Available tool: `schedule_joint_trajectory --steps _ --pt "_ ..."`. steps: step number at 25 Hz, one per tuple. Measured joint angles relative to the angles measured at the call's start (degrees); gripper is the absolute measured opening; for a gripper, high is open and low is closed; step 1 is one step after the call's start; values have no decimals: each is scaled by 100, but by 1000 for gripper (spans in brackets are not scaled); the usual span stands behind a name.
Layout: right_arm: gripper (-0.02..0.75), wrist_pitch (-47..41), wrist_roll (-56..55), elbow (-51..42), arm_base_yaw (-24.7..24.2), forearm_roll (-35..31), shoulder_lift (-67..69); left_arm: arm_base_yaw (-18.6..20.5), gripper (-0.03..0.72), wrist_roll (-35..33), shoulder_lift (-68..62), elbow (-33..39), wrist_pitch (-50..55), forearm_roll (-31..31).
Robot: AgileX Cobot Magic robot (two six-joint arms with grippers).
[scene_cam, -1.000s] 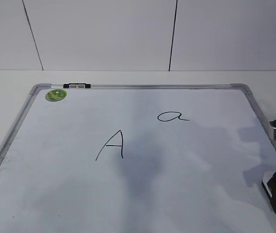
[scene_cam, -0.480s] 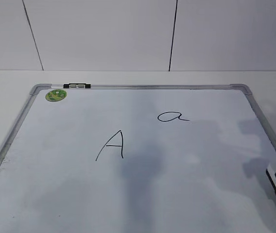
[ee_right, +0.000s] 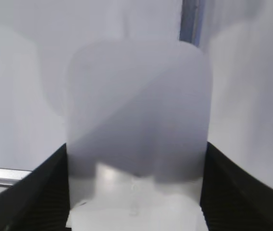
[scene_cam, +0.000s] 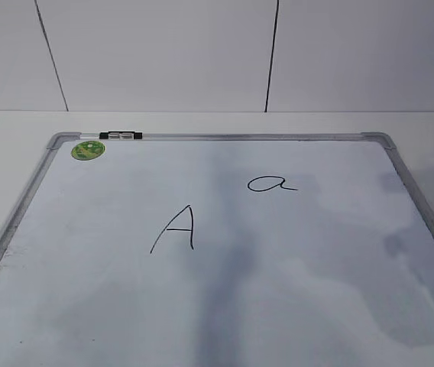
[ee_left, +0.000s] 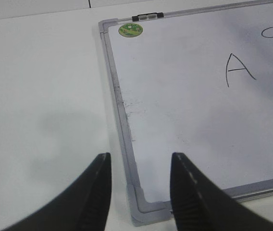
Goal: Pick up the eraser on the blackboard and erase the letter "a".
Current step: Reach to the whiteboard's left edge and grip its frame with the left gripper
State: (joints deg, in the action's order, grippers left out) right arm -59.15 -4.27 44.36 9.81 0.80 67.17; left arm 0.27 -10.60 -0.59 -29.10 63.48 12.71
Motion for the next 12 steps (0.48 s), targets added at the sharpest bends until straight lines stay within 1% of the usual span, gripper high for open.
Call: schedule_joint_trajectory --steps 6,12 --pt "570 -269 -10 189 0 -13 -125 0 307 0 0 0 0 79" --pt "570 -294 -13 189 0 -23 -125 0 307 0 0 -11 -68 588"
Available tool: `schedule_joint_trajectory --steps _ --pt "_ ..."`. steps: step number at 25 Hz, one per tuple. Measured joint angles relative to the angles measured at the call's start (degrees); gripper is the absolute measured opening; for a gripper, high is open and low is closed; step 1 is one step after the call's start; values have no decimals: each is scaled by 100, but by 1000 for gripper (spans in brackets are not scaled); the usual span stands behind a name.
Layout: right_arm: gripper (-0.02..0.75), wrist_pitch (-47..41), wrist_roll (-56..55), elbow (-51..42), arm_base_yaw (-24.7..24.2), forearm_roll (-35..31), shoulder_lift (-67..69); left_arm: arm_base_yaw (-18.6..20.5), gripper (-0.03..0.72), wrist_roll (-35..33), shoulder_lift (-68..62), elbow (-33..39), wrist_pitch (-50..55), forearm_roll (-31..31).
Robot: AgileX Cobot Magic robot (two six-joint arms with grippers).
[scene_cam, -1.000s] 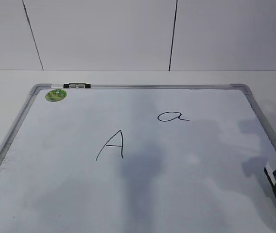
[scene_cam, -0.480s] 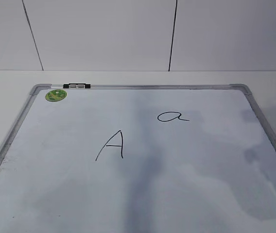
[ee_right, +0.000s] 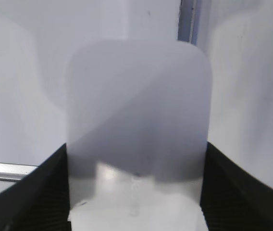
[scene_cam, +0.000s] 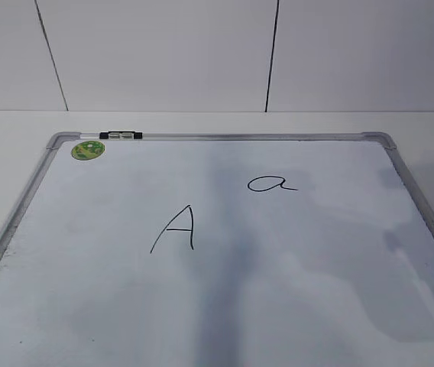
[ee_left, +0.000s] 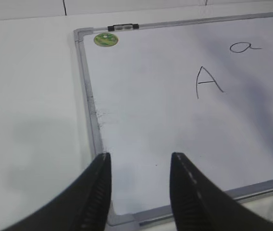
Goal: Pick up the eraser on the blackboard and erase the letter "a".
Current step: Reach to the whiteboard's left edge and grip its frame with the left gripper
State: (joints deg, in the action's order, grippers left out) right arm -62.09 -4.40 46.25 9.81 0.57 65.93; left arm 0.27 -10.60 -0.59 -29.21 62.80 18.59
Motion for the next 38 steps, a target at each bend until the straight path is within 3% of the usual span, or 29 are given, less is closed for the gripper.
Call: schedule_joint_trajectory --steps 5,11,30,38 --pt "570 0 0 0 0 0 0 0 307 0 -122 -487 -130 179" --pt "570 78 0 0 0 0 0 0 307 0 -1247 -1131 -261 107" --pt "570 331 -19 0 0 10 0 -21 307 236 -5182 -1188 -1492 99" --pt "570 342 -19 0 0 10 0 -21 307 -60 -6744 -1210 -2259 72"
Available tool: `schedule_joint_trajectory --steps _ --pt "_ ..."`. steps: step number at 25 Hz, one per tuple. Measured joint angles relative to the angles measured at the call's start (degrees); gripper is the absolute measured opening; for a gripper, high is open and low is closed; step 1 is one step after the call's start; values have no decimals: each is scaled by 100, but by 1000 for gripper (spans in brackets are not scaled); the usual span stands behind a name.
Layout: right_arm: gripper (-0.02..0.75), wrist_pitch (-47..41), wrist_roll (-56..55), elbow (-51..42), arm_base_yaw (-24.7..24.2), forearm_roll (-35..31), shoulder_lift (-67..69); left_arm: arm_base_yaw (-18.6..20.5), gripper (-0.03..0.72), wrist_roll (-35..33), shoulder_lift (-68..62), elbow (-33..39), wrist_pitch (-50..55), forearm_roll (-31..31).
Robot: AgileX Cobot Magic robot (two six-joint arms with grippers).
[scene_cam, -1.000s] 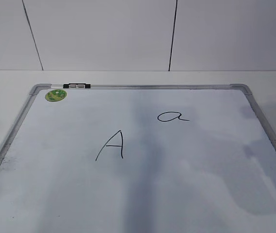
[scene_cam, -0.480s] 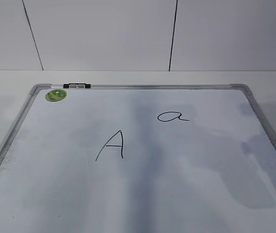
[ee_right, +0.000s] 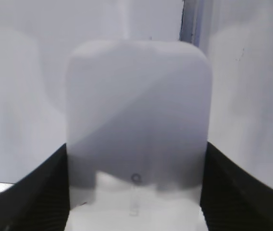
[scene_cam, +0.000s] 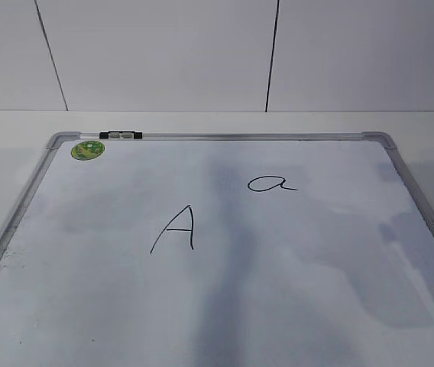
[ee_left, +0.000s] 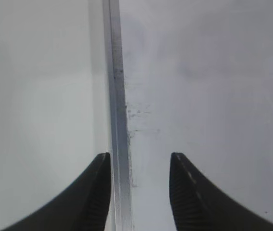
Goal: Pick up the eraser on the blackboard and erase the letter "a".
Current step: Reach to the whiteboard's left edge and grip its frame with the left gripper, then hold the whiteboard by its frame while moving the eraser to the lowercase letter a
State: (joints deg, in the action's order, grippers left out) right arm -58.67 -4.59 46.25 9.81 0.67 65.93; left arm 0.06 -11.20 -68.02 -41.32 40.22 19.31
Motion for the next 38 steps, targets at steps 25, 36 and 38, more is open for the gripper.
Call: schedule_joint_trajectory --steps 25,36,38 --pt "570 104 -8 0 0 0 0 0 307 -163 -3317 -2436 1049 -305" --pt "570 117 -14 0 0 -10 0 0 239 -169 -3875 -2576 1133 -412" --pt "570 117 -14 0 0 -10 0 0 238 -169 -3946 -2576 1133 -412"
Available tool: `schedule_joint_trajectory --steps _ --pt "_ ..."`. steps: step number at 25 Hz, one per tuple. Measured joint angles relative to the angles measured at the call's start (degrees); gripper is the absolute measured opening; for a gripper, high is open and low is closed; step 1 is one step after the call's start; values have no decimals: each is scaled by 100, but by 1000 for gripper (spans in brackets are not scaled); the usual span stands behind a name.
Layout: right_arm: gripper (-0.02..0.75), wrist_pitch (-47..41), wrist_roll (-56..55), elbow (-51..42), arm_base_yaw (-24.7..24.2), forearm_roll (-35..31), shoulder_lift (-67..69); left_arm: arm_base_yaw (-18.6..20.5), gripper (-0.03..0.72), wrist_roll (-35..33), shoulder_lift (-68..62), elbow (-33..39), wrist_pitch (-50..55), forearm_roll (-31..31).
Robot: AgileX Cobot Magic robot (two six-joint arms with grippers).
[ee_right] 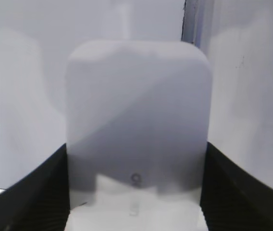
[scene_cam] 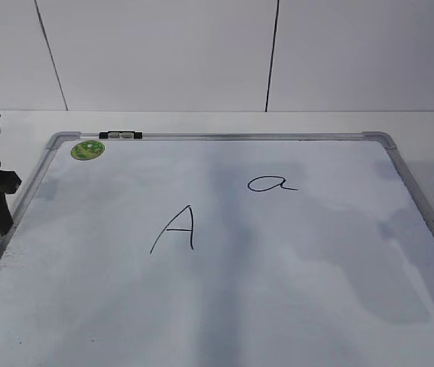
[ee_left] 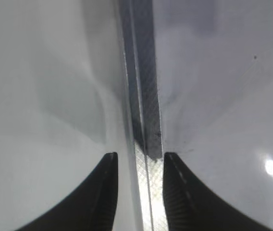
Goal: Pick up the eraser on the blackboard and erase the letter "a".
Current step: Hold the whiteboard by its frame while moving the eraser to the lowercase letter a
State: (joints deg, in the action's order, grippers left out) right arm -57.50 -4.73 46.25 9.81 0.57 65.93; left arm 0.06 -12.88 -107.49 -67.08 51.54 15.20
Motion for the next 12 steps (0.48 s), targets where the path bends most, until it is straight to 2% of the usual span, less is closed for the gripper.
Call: schedule_joint_trajectory --steps 12 --pt "569 0 0 0 0 0 0 0 235 0 -91 -9 -32 -21"
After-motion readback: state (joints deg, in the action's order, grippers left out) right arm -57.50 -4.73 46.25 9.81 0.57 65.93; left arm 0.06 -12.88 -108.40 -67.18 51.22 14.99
